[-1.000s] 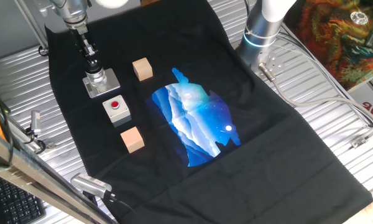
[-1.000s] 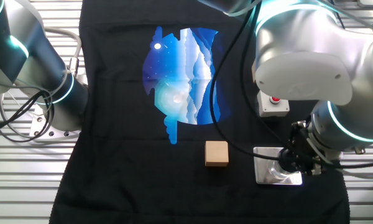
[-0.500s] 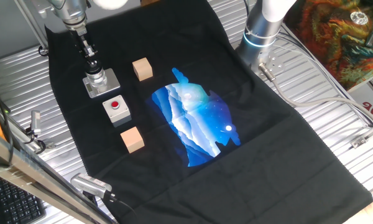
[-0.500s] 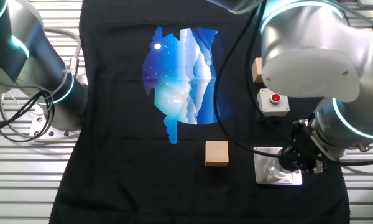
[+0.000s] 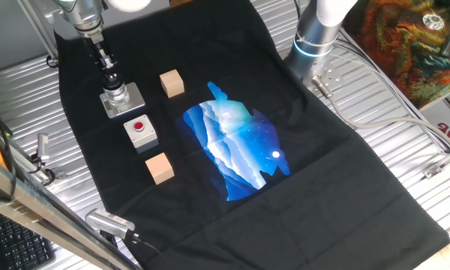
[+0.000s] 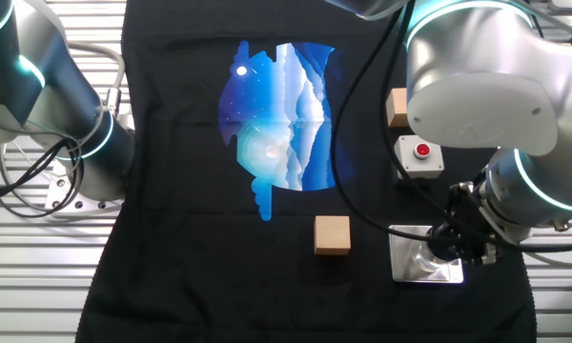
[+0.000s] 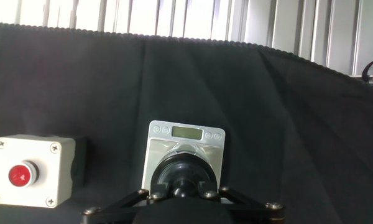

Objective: Screw the lid onto the jar

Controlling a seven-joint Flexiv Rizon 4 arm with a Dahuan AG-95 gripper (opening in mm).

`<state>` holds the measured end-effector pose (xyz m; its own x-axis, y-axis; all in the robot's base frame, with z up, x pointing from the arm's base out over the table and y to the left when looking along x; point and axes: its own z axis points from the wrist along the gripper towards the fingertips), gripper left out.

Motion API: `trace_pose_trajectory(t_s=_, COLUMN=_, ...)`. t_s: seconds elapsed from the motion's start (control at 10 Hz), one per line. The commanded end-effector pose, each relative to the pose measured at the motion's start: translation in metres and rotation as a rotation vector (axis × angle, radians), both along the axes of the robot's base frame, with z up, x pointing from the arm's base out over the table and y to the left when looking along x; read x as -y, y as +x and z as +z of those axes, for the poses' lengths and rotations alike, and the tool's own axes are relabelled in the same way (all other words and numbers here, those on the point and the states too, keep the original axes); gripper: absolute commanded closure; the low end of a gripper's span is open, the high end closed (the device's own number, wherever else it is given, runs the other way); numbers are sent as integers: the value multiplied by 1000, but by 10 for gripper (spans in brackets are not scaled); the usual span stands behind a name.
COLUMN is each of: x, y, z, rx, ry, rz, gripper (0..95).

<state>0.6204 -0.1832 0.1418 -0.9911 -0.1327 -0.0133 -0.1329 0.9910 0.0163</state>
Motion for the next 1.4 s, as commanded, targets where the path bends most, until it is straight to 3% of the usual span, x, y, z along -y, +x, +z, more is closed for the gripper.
trace_pose_trajectory(t_s=0.1, x=0, y=0, z=1, rx=-3, ry=2, rz=2, gripper=950)
trace_pose_trajectory(t_s=1.4, x=-1, y=-1, z=5, rx=-23, ry=-3, rz=-1, gripper=950)
